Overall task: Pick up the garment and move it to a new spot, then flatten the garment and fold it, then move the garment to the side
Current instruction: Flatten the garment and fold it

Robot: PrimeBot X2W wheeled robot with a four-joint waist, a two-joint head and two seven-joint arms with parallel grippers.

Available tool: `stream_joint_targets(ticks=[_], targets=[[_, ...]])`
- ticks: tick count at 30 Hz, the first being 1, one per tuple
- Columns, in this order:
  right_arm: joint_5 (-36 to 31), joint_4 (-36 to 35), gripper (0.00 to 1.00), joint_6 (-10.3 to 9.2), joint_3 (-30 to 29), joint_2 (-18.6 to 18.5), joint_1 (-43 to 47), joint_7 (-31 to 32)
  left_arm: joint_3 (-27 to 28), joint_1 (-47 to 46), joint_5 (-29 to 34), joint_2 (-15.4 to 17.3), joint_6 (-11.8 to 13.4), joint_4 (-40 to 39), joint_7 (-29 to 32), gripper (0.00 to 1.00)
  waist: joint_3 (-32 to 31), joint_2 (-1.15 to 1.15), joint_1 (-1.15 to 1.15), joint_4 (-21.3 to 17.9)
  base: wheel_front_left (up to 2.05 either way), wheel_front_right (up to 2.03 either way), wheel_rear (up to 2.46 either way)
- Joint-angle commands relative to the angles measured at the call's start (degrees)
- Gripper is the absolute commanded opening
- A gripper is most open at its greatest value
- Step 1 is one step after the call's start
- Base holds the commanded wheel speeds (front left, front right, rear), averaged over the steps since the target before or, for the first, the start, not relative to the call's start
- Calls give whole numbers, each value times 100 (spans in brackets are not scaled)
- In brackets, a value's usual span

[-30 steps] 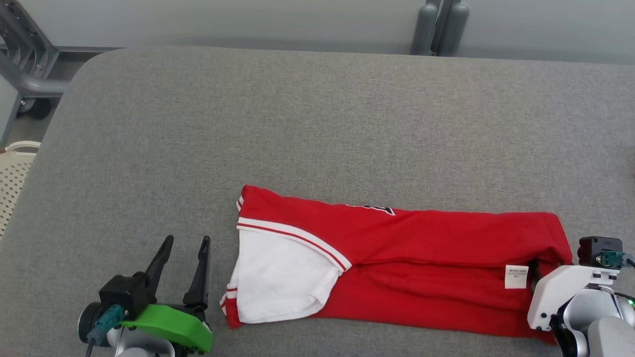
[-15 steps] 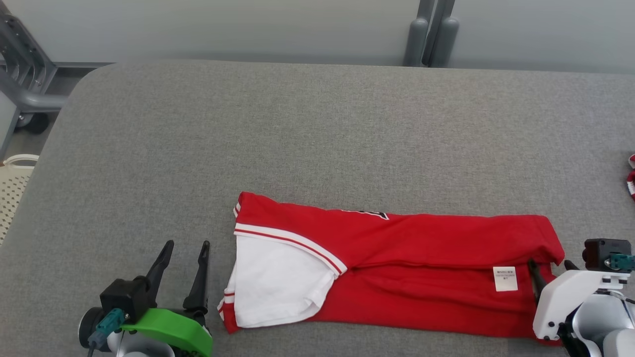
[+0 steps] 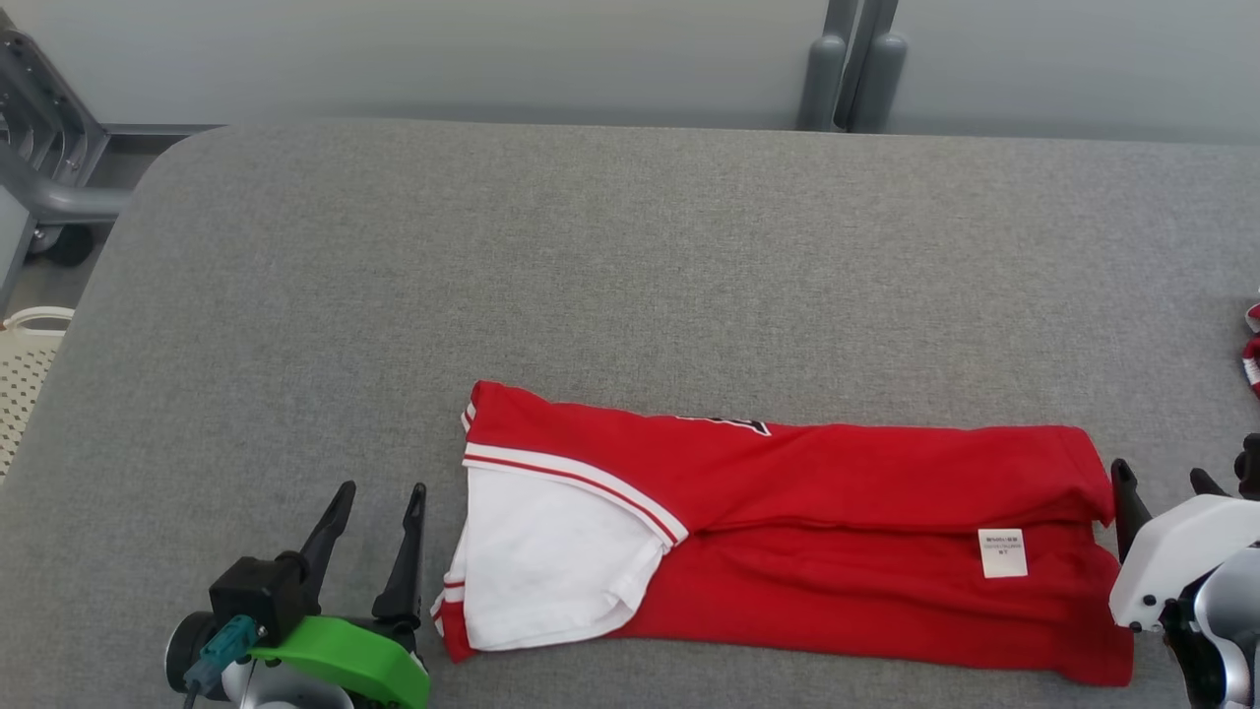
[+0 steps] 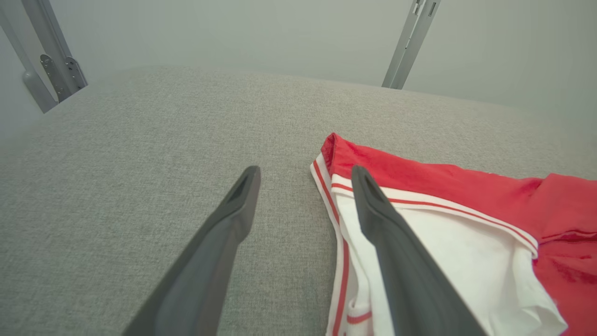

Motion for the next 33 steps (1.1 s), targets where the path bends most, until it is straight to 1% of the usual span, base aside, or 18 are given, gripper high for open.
stream_joint_targets(ticks=[1,10,13,22,30,32,33], targets=[[-17,137,100,-1,-12,-12,-109,-86,-14,-60,-64,39,-10,-1,-12,100,40,0,0,42,0,0,0],[-154,819,100,-1,17,-15,-404,-303,-37,-141,-98,32,-11,-18,-12,100,233,0,0,161,0,0,0],[-204,956,100,-1,60,-15,-353,-246,-46,-168,-103,15,-11,-22,-12,100,279,0,0,175,0,0,0],[11,1268,100,-1,223,-16,-193,-124,-37,-215,-111,-14,-11,-17,-12,100,346,0,0,160,0,0,0],[246,1621,100,-1,297,4,-147,205,-65,-255,-126,-12,-11,-1,-12,100,361,0,0,179,0,0,0],[276,1669,39,-1,298,11,-144,291,-72,-257,-117,-13,-11,12,-12,100,357,0,0,187,0,0,0],[283,1688,13,-1,315,10,-131,349,-73,-258,-120,-13,-11,15,-12,100,353,0,0,193,0,0,0]])
